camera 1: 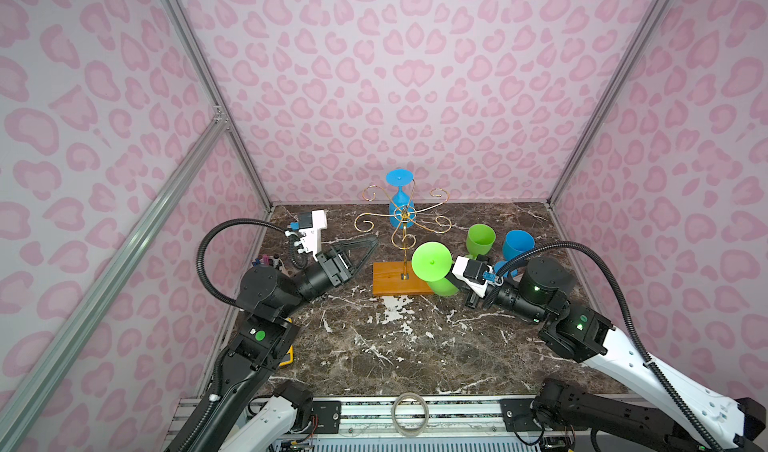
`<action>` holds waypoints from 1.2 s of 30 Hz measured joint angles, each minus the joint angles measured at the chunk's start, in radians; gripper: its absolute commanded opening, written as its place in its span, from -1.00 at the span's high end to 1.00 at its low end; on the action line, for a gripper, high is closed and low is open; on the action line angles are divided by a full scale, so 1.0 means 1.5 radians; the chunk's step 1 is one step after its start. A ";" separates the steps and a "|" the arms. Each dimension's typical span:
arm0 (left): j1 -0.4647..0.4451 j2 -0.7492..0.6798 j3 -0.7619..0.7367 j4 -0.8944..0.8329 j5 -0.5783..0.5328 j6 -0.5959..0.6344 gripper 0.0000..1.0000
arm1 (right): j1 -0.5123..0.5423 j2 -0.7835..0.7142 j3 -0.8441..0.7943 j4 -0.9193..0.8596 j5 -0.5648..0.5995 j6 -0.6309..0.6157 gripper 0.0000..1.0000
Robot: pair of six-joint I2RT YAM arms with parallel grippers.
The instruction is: Take the wine glass off the wine glass rack
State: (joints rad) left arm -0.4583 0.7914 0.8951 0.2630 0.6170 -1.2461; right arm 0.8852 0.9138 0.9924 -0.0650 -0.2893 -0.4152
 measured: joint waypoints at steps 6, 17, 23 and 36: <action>0.000 0.030 -0.011 0.031 0.094 -0.076 -0.49 | 0.035 -0.004 0.011 -0.028 0.011 -0.015 1.00; -0.008 0.062 0.003 0.042 0.205 -0.111 -0.19 | 0.076 0.023 0.025 -0.055 0.026 -0.039 1.00; -0.015 0.075 0.005 0.005 0.235 -0.098 -0.12 | 0.077 0.032 0.026 -0.047 0.031 -0.040 1.00; -0.031 0.096 0.030 -0.036 0.281 -0.061 0.06 | 0.077 0.058 0.016 -0.010 0.033 -0.045 1.00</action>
State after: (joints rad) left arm -0.5045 0.9352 0.9405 0.2089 1.0382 -1.3376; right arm 1.0004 1.0012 1.0161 -0.0795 -0.2398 -0.4824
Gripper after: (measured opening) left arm 0.477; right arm 0.069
